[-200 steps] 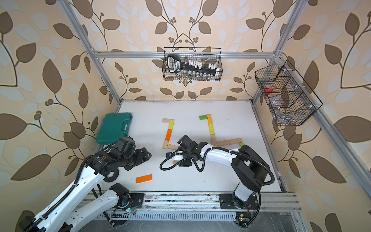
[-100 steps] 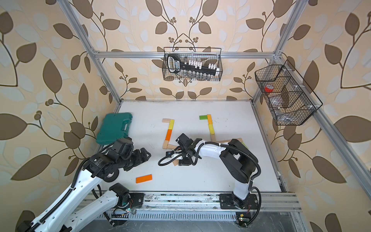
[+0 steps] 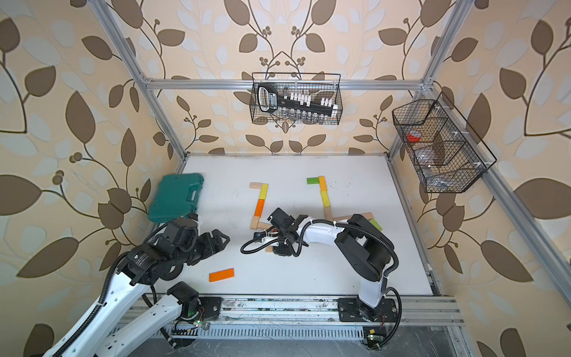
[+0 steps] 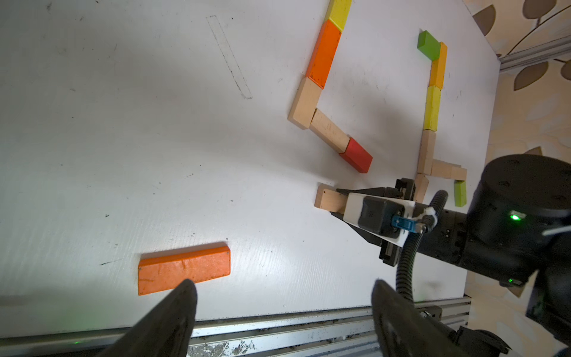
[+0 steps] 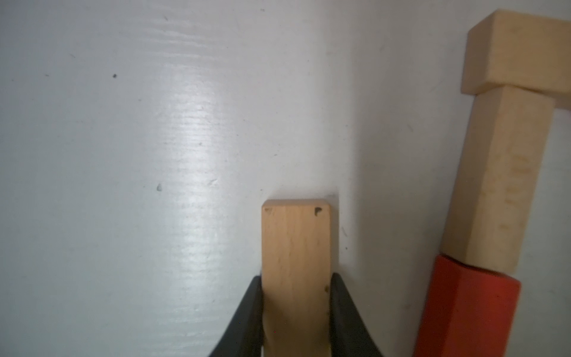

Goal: Assemble a giraffe with building blocks
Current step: Pick up the building block from the center of the board, then assemble the building block at the center of the board.

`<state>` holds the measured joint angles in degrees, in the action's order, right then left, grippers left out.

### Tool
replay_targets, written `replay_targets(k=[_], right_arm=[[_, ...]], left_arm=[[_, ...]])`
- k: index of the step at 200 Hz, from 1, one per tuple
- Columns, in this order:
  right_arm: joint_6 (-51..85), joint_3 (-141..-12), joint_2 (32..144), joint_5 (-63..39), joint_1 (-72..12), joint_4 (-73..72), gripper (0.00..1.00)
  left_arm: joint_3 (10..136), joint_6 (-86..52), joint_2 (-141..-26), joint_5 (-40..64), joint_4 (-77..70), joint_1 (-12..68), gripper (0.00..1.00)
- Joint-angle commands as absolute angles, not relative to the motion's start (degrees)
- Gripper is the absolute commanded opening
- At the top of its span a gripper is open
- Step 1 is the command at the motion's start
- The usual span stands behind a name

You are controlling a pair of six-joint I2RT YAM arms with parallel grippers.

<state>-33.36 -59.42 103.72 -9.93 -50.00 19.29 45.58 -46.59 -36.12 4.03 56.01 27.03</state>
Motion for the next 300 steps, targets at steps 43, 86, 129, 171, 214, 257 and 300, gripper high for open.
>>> replay_targets(k=[43,86,129,171,214,257,300], right_arm=[[4.65,-49.68,82.36,13.29,-60.80,10.33,0.14],[45.75,-51.27,77.63,24.67,-62.62,28.25,0.13],[71.51,-43.66,76.70,28.74,-68.17,27.44,0.04],[79.58,-44.73,84.81,31.01,-68.90,24.79,0.03],[86.38,-55.36,97.02,31.60,-68.82,32.41,0.00],[90.73,-63.32,105.40,29.35,-68.33,38.46,0.00],[90.36,-67.93,109.36,28.47,-67.08,41.14,0.05]], left_arm=[[43.58,-45.98,-34.72,5.21,52.07,27.25,0.89],[42.64,-45.09,-38.33,6.98,47.38,27.25,0.89],[41.51,-44.69,-40.20,8.13,43.58,27.25,0.89],[41.22,-43.99,-42.20,9.15,41.07,27.25,0.89],[42.01,-42.99,-42.89,8.83,41.09,27.18,0.90],[43.00,-42.63,-42.19,8.02,42.51,27.16,0.90],[43.89,-42.43,-41.47,6.83,44.28,27.21,0.90]])
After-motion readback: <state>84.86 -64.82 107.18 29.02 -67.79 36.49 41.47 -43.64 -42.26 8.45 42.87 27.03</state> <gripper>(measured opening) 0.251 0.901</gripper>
